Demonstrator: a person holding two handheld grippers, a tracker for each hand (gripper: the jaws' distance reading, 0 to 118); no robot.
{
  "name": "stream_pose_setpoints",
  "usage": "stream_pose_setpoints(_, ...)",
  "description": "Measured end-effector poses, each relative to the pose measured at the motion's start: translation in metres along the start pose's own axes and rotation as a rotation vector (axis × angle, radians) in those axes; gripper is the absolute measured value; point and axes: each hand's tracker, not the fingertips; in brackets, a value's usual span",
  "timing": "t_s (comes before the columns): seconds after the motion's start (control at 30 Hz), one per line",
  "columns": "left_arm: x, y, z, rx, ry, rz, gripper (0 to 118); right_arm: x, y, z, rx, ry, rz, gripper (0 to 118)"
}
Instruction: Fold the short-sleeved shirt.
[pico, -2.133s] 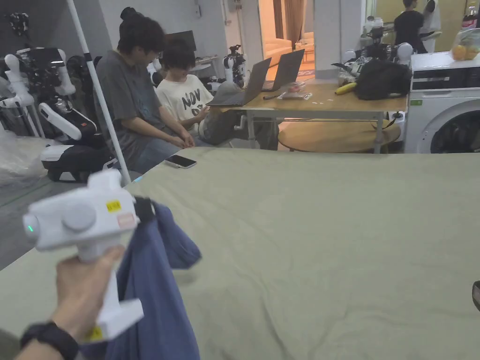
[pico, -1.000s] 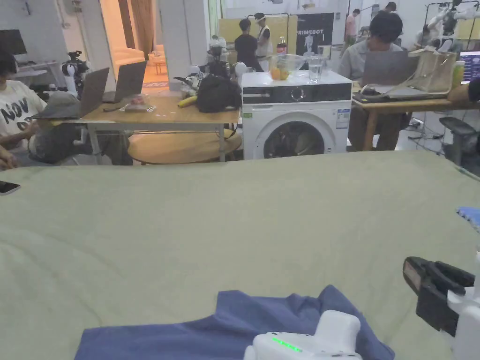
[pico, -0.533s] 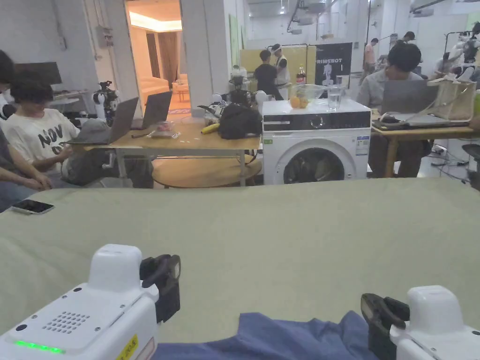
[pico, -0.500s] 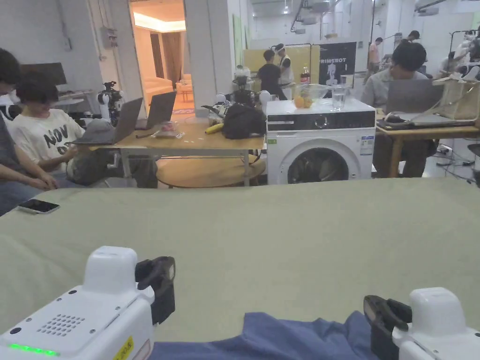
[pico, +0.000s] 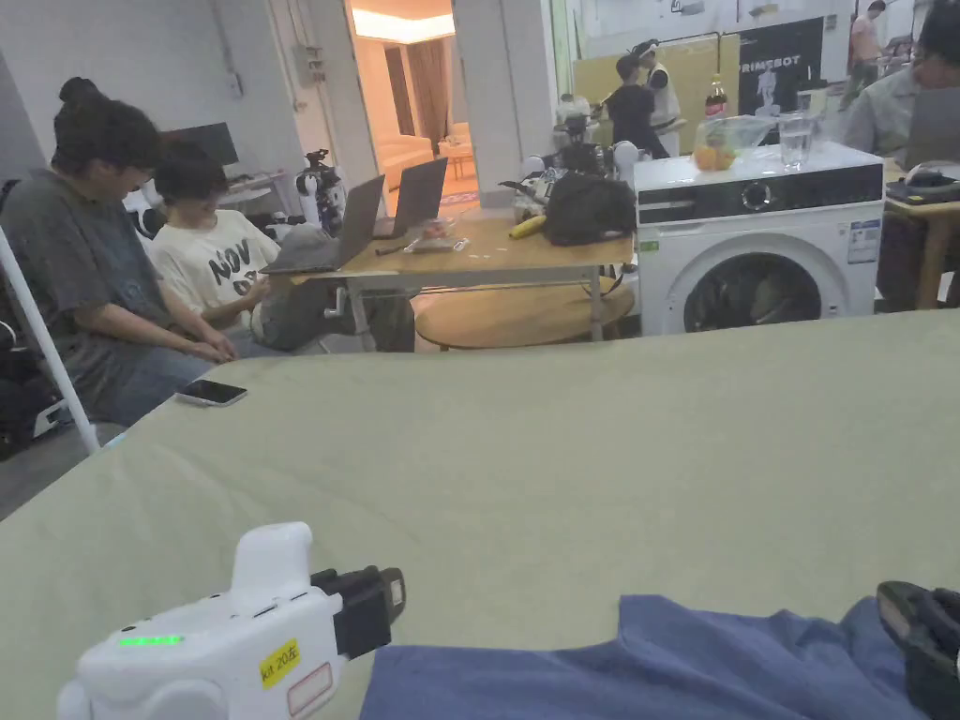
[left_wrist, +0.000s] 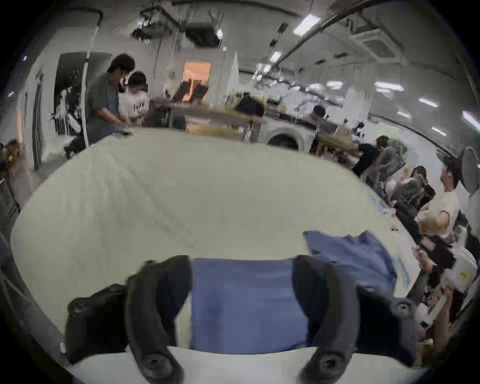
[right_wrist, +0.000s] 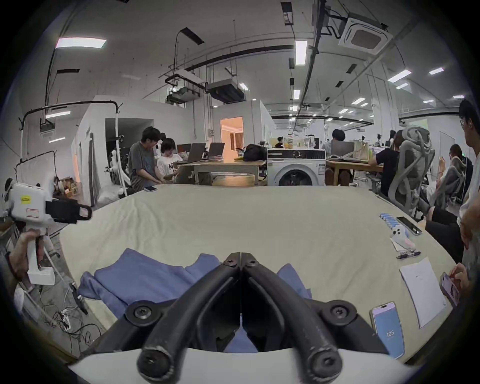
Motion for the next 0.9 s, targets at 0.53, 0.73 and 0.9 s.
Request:
stream_pose_setpoints(0.53, -0.058, -0.028, -0.167, -0.442, 0.204, 0.072, 46, 0.046, -0.027, 0.005, -0.099, -0.111, -0.069, 0)
stream_pose_setpoints(0.73, -0.054, -0.014, -0.158, -0.489, 0.542, -0.307, 4, 0.055, -0.036, 0.012, -0.141, -0.148, -0.124, 12)
stream_pose_setpoints(0.9, -0.042, -0.014, -0.166, -0.511, 0.551, -0.359, 1, 0.068, -0.055, 0.021, -0.205, -0.257, -0.246, 66)
